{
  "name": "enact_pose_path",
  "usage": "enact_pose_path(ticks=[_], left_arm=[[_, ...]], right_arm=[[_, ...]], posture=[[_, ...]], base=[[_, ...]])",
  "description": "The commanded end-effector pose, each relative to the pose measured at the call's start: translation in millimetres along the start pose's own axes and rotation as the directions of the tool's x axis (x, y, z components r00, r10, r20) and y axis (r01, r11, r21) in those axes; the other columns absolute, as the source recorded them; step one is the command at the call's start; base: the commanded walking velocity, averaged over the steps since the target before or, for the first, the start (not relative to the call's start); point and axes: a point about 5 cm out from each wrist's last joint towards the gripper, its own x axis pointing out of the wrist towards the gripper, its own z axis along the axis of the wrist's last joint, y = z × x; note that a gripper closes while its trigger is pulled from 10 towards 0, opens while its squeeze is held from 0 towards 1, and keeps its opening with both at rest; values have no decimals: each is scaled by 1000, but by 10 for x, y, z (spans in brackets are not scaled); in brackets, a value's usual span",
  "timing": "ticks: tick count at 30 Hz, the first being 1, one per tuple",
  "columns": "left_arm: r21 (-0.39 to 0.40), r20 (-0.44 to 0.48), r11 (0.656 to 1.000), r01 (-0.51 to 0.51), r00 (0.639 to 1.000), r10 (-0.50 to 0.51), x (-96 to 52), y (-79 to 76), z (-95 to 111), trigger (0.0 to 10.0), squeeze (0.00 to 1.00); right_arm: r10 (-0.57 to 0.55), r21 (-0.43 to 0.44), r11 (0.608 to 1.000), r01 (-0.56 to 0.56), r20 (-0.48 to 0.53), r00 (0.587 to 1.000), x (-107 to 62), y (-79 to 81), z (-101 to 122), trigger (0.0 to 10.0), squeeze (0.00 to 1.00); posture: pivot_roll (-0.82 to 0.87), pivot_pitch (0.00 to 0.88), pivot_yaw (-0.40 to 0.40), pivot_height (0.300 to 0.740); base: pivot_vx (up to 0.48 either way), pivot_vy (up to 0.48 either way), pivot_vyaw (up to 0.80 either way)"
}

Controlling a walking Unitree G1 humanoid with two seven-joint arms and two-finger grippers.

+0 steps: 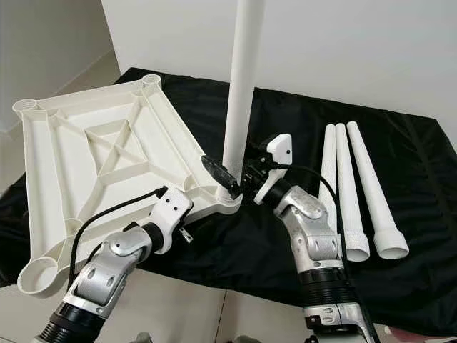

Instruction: Building children table

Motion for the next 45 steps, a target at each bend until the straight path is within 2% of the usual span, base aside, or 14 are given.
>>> enact_pose_path(ticks=[1, 2, 3, 4, 6, 13, 16, 20, 27, 34, 40, 44, 45], left_arm=[[21, 8, 1000, -2, 1000, 2, -22, 10, 9, 10000, 1000], [36, 10, 999, 2, 1000, -2, -35, 26, 14, 10000, 467], [36, 10, 999, 2, 1000, -2, -35, 26, 14, 10000, 467], [35, 15, 999, 7, 1000, -7, -42, 31, 23, 10000, 0], [18, 37, 1000, 20, 999, -21, -56, 37, 60, 10000, 0], [26, 97, 995, 98, 990, -101, -117, 4, 170, 10000, 0], [47, 91, 989, 142, 985, -146, -139, -32, 152, 10000, 0], [63, 60, 980, 190, 979, -194, -139, -50, 97, 10000, 0], [92, 54, 971, 223, 972, -228, -128, -10, 101, 10000, 0], [112, 49, 958, 265, 961, -272, -103, 36, 113, 10000, 0], [124, 50, 957, 264, 961, -271, -87, 67, 127, 10000, 0], [125, 50, 956, 264, 961, -272, -85, 74, 127, 10000, 0], [127, 48, 954, 273, 959, -280, -87, 78, 126, 10000, 0]], right_arm=[[6, 27, 1000, -6, -10, 1000, -32, 0, -39, 10000, 0], [9, 44, 999, -9, -1, 1000, -64, -1, -38, 10000, 0], [9, 44, 999, -9, -1, 1000, -64, -1, -38, 10000, 0], [-4, 47, 999, 4, 7, 1000, -78, -17, -29, 10000, 0], [-55, 70, 996, 54, 21, 998, -103, -72, -17, 10000, 0], [-100, 50, 994, 98, 38, 994, -234, -54, -26, 10000, 0], [-120, 17, 993, 119, 43, 992, -317, -16, -34, 10000, 0], [-119, 37, 992, 117, 52, 992, -448, 81, -42, 10000, 0], [-112, 39, 993, 109, 60, 992, -581, 151, 1, 10000, 0], [-2, 49, 999, 1, 15, 1000, -725, 308, 67, 10000, 0], [87, 60, 995, -85, -16, 996, -741, 364, 83, 10000, 0], [99, 60, 993, -98, -22, 995, -743, 372, 88, 10000, 0], [138, 78, 988, -135, -32, 990, -738, 405, 90, 10000, 0]], posture=[[-10, 0, -13, 740], [-11, 0, -13, 740], [-11, 0, -13, 740], [-13, 0, -14, 740], [-13, 0, -15, 740], [-15, 0, -11, 740], [-30, 9, 6, 740], [-44, 17, 19, 740], [-57, 26, 26, 740], [-69, 34, 16, 740], [-60, 28, 2, 740], [-60, 28, 2, 740], [-52, 21, -10, 740]], base=[[0, 0, 0], [0, 0, 0], [0, 0, 0], [0, 0, 0], [0, 0, 0], [0, 0, 0], [0, 0, 0], [0, 0, 0], [0, 0, 0], [0, 0, 0], [0, 0, 0], [0, 0, 0], [0, 0, 0]])
